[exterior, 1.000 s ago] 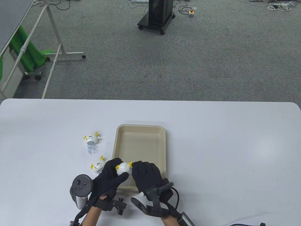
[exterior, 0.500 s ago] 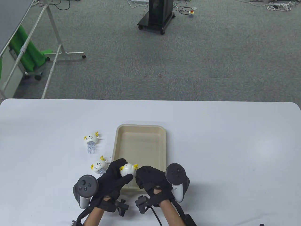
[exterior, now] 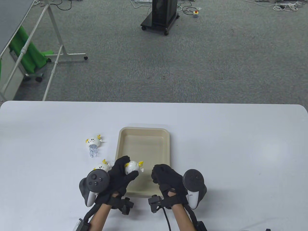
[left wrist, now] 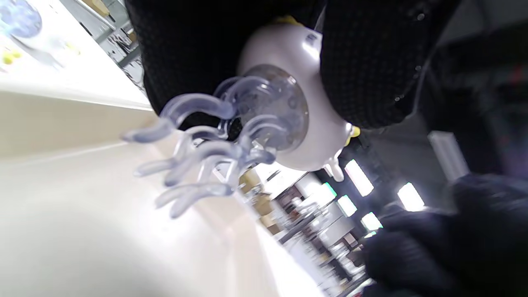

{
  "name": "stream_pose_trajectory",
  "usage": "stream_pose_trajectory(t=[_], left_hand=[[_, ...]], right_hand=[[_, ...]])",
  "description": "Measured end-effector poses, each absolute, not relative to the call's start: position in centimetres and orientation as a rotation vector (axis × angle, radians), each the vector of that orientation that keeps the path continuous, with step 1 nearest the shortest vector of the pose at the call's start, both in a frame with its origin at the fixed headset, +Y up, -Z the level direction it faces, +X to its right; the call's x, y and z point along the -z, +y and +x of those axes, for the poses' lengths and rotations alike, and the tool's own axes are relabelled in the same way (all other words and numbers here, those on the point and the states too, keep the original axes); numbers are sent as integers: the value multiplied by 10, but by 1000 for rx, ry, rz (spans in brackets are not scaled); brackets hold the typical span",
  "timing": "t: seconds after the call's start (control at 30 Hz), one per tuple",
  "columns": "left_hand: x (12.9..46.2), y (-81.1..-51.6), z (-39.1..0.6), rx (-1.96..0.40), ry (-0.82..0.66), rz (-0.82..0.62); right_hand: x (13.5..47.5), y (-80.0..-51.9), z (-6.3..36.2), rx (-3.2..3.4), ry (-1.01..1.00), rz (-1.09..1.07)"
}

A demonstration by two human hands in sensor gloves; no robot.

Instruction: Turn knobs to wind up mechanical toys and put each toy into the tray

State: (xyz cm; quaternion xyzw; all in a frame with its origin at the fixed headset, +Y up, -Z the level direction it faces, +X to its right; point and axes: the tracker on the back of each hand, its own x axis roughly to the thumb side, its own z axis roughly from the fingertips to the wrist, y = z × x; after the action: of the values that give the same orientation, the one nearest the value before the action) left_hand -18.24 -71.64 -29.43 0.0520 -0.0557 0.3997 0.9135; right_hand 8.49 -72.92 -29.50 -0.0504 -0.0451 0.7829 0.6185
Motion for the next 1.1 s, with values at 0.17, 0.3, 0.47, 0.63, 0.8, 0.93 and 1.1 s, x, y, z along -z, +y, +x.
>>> stream_pose_trajectory(t=[0.17, 0.3, 0.47, 0.63, 0.8, 0.93, 1.1], left_hand=[[316, -725, -157, -489, -49, -39], [327, -740, -141, -329, -16, -165], [334, -757, -140, -276, 26, -257], [334, -755, -143, -290, 27, -282], [326, -734, -150, -323, -15, -129], [323, -705, -174, -368, -6, 15], [328, -694, -224, -431, 115, 92]], right_hand=[[298, -729, 93, -1761, -116, -134], [297, -728, 98, -1768, -123, -142], [297, -728, 99, -1762, -129, -146], [298, -729, 97, -1770, -130, -143], [297, -729, 97, -1778, -135, -143], [297, -730, 98, -1778, -137, -147], [296, -729, 97, -1781, -140, -145]])
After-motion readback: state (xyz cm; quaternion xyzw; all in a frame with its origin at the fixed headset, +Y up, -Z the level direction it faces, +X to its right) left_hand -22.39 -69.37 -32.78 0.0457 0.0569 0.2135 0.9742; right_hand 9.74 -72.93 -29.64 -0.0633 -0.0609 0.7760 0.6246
